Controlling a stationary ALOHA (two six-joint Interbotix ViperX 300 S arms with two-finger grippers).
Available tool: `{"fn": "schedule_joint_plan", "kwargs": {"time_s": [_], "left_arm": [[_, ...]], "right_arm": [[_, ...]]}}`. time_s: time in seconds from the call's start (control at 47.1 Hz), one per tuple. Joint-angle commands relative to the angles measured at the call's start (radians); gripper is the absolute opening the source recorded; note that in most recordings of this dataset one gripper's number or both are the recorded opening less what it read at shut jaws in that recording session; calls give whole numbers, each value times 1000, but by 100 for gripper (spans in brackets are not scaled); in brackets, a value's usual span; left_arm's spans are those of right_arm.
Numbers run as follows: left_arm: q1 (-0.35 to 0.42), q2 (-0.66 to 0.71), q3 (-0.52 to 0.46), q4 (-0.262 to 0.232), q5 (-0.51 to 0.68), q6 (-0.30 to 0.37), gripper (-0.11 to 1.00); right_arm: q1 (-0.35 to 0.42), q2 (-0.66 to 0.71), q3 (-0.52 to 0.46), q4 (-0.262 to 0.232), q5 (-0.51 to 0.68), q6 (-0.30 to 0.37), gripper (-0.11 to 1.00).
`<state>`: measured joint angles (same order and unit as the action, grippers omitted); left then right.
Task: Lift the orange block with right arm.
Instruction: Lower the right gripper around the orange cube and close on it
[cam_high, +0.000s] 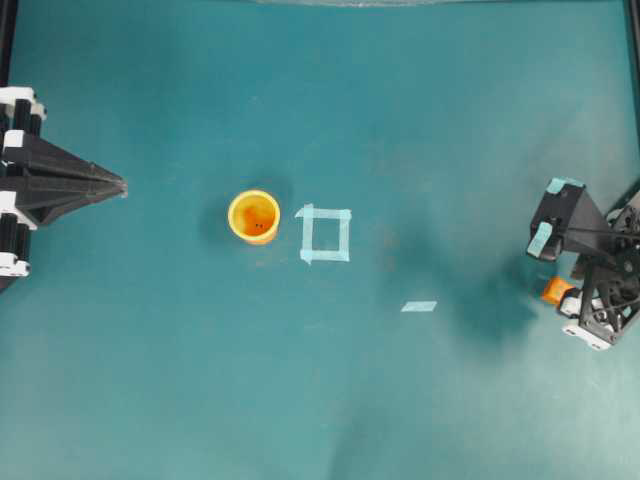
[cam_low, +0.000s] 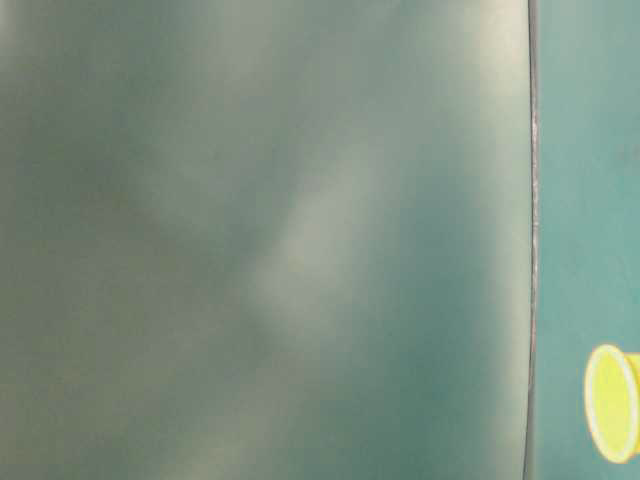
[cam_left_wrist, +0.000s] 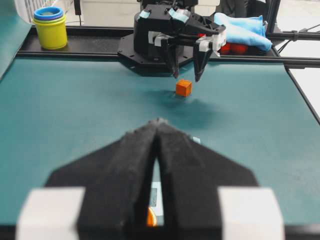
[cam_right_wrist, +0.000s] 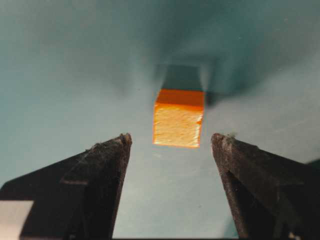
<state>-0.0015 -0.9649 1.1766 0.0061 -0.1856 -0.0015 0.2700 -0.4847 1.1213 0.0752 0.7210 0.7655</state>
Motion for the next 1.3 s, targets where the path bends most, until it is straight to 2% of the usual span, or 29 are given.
{"fn": "schedule_joint_plan", "kwargs": {"time_s": [0.0,0.127,0.743,0.892,1.062,1.274], "left_arm": [[0,8,-26,2,-5,2,0],[0,8,-26,2,-5,2,0],[0,8,-28,2,-5,2,0],[-2,9,-26,2,-2,2,0],[0,9,-28,2,0,2,0],[-2,9,-28,2,6,2,0]], "right_arm": [[5,8,-9,-18,-12,6,66],[5,29,-9,-34,-40,14,66],[5,153,3,-46,-152,15,64],[5,153,3,-49,-149,15,59],[5,153,2,-48,-152,15,41],[5,149,-8,-49,-149,15,41]]}}
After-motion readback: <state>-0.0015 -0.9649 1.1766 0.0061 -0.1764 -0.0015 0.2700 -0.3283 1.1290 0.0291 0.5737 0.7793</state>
